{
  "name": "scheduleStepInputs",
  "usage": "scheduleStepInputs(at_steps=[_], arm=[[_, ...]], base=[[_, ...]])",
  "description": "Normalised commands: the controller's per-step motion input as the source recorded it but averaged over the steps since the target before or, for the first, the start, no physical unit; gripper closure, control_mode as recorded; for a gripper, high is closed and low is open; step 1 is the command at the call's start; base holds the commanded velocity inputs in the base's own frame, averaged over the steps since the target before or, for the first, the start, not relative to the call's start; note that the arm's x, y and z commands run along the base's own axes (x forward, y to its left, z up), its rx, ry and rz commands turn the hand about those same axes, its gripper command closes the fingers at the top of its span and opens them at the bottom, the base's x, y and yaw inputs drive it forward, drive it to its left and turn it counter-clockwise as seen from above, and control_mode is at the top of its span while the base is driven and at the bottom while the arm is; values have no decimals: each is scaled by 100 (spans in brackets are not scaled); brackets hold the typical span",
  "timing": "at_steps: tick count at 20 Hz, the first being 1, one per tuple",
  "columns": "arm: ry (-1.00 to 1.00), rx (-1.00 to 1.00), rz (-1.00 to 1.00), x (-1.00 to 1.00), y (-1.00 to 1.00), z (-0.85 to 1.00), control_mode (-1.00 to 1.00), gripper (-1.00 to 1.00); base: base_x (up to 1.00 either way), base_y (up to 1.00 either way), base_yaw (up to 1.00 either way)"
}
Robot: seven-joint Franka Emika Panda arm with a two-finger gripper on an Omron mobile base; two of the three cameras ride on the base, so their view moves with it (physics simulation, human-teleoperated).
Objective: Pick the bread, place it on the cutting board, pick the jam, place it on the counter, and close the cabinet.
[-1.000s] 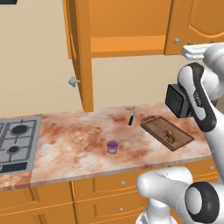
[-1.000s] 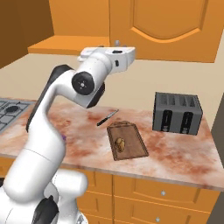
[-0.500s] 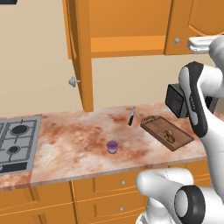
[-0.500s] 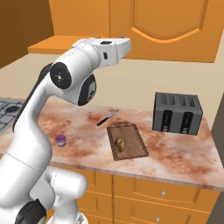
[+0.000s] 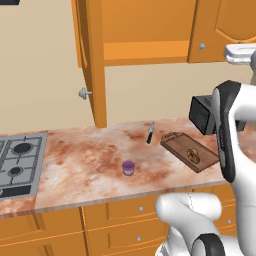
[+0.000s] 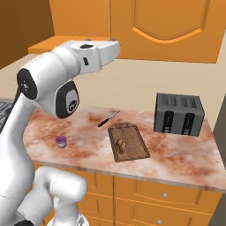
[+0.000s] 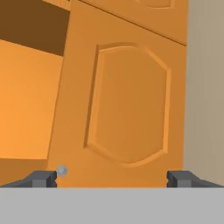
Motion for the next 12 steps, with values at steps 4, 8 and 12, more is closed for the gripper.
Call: scheduleStepInputs(at_steps=[4,8,12], arm=[[0,-2,-7,-69,22,5,-100,-100],[0,-3,-7,-68,29,1,-100,-100],[0,-2,-8,-66,33,0,-100,-100]], base=[[0,0,0],[0,0,0],[0,0,0]])
